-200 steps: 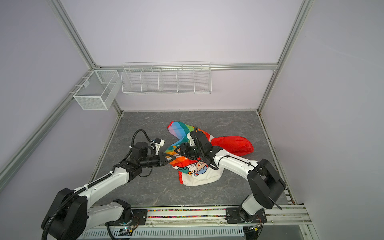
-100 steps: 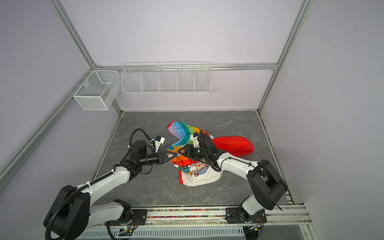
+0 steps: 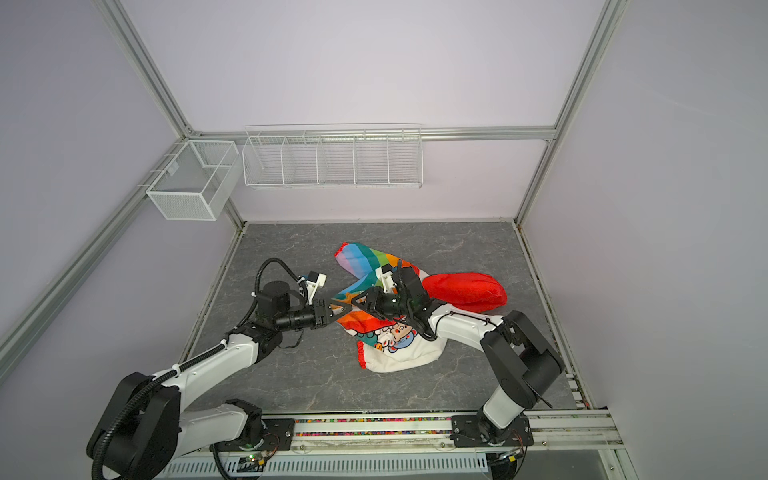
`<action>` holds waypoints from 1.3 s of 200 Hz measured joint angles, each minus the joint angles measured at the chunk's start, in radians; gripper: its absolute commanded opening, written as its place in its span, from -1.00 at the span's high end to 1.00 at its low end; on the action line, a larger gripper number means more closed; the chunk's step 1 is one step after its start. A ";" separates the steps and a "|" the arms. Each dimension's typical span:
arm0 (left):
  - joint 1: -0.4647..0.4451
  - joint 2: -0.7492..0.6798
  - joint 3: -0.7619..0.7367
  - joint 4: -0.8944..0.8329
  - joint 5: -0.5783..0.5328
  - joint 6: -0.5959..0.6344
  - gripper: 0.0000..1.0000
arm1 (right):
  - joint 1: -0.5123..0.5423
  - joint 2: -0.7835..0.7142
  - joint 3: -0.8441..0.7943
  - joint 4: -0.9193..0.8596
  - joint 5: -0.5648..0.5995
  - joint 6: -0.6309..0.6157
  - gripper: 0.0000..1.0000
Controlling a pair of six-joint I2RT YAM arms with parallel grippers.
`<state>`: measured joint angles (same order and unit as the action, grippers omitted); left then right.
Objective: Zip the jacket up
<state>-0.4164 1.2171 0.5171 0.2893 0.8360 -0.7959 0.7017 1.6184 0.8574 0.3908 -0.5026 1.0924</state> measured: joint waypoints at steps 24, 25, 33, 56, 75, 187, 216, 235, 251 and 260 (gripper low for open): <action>0.009 -0.017 0.000 -0.026 -0.012 0.005 0.33 | -0.001 0.000 0.000 0.009 0.000 0.001 0.16; 0.009 -0.018 0.000 -0.028 -0.013 0.005 0.34 | -0.001 0.000 0.000 0.010 0.000 0.001 0.16; 0.011 -0.021 0.000 -0.034 -0.017 0.008 0.51 | -0.001 0.000 0.000 0.012 0.000 0.001 0.17; 0.011 -0.023 -0.004 -0.037 -0.028 0.015 0.78 | -0.002 0.000 0.000 0.018 0.000 0.004 0.19; 0.011 -0.023 -0.011 -0.034 -0.029 0.013 0.92 | -0.002 0.000 0.000 0.019 0.000 0.004 0.20; 0.013 -0.005 -0.033 0.074 0.020 -0.041 1.00 | -0.002 0.052 0.000 0.133 -0.046 0.047 -0.04; 0.013 0.015 -0.033 0.105 0.037 -0.058 1.00 | 0.000 0.071 0.000 0.164 -0.053 0.066 -0.04; 0.013 0.021 -0.033 0.113 0.044 -0.062 1.00 | 0.000 0.075 0.000 0.193 -0.061 0.084 -0.01; 0.013 0.024 -0.033 0.120 0.047 -0.064 1.00 | 0.000 0.076 0.000 0.215 -0.064 0.097 0.06; 0.013 0.025 -0.033 0.123 0.048 -0.065 1.00 | 0.001 0.076 -0.002 0.230 -0.067 0.107 0.09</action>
<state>-0.4038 1.2419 0.4843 0.4126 0.8841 -0.8608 0.7025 1.6939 0.8558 0.6209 -0.5694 1.1992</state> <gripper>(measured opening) 0.067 0.473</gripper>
